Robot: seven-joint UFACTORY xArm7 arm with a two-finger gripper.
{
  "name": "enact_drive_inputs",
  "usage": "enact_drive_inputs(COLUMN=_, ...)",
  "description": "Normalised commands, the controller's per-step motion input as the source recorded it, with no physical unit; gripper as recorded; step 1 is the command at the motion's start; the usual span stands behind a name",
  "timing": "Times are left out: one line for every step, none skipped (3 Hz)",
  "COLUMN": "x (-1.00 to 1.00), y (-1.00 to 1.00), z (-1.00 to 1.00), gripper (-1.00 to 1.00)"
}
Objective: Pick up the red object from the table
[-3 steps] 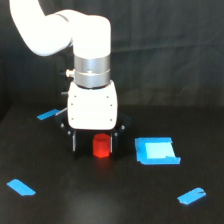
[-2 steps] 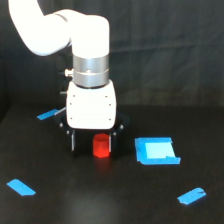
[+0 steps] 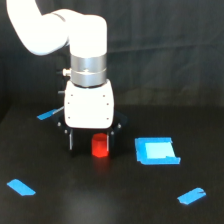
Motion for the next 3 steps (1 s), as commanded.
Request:
enact_drive_inputs(x=0.01, y=0.08, z=-0.18, gripper=0.26)
enact_drive_inputs(x=-0.05, y=0.05, z=-0.18, gripper=0.22)
enact_drive_inputs(x=-0.02, y=0.07, z=-0.04, gripper=0.16)
